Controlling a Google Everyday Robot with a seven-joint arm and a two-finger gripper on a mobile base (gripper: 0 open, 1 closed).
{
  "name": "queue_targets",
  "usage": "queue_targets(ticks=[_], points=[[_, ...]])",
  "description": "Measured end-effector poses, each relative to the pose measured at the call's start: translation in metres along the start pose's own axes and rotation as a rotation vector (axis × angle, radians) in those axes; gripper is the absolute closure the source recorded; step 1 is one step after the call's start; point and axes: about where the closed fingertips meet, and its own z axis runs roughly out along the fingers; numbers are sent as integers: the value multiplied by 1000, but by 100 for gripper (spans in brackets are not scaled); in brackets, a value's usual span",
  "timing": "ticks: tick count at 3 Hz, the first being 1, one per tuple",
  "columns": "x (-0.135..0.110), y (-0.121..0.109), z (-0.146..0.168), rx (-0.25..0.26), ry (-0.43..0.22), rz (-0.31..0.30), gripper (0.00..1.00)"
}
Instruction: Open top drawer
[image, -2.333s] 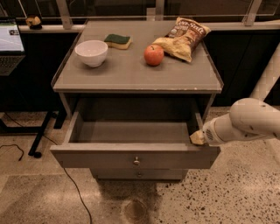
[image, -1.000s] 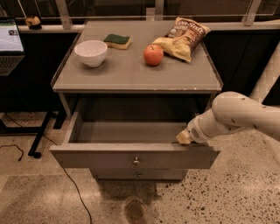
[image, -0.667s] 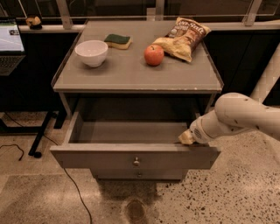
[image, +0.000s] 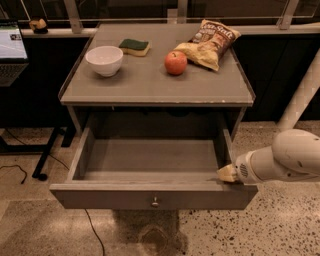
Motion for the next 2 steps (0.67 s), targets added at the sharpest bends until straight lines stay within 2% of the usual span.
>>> queue_targets(ticks=[1,2], points=[[0,0,0,0,0,0,100],[-11,13,-1,-15,-5,-48,100]])
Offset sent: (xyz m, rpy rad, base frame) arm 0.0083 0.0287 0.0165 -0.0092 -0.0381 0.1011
